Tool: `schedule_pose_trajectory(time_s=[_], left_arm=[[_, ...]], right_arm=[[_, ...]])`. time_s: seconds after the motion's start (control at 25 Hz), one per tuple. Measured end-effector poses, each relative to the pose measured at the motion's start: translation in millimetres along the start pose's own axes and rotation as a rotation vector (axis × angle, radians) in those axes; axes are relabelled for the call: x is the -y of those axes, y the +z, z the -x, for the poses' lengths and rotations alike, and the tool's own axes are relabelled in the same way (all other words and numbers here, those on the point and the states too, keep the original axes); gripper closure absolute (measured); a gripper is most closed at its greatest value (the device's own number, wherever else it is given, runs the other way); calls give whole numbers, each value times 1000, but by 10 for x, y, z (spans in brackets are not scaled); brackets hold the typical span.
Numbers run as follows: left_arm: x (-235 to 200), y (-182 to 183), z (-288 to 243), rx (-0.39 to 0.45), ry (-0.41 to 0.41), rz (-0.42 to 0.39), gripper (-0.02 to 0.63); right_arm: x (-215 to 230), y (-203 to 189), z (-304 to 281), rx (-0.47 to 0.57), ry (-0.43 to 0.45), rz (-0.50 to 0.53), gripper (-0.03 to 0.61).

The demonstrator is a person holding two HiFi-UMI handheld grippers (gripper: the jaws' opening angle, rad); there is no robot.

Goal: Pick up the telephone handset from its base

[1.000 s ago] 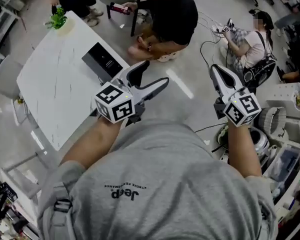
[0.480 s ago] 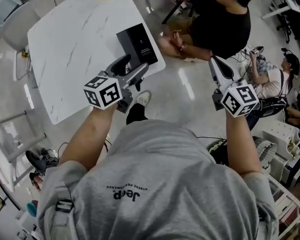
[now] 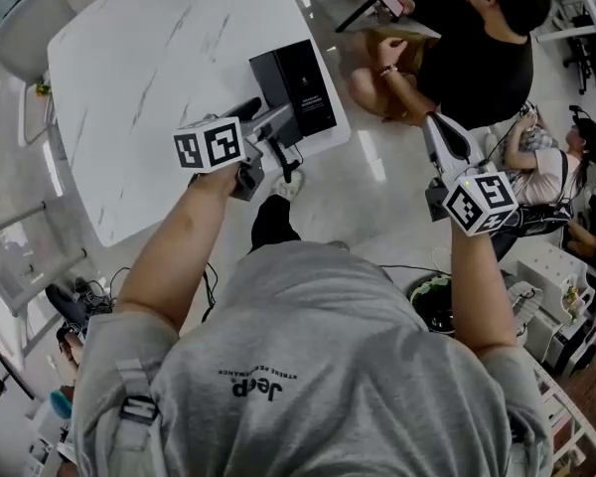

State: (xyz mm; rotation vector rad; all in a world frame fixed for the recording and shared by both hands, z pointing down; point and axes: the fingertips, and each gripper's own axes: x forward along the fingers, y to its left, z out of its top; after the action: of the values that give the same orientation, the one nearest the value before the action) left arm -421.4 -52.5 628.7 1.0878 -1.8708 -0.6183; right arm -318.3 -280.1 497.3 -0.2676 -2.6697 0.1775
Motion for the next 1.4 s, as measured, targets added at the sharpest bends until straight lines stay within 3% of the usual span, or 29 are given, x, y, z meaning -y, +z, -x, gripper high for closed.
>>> schedule_pose_trajectory(time_s=[0.2, 0.28, 0.36, 0.68, 0.96, 1.4], left_arm=[[-132, -10, -216, -46, 4, 26, 241], [-178, -25, -260, -68, 27, 21, 285], [-226, -39, -277, -92, 70, -5, 386], [-78, 9, -105, -121, 132, -41, 474], [593, 222, 162, -74, -10, -156, 476], [2373, 166, 168, -107, -322, -392, 476]], right_arm=[[3, -112, -136, -25, 0, -10, 572], [-14, -139, -163, -31, 3, -13, 572], [-22, -154, -176, -34, 4, -15, 572], [19, -148, -40, -25, -18, -26, 572], [68, -29, 283, 28, -61, -37, 572], [292, 187, 1489, 181, -217, -70, 572]])
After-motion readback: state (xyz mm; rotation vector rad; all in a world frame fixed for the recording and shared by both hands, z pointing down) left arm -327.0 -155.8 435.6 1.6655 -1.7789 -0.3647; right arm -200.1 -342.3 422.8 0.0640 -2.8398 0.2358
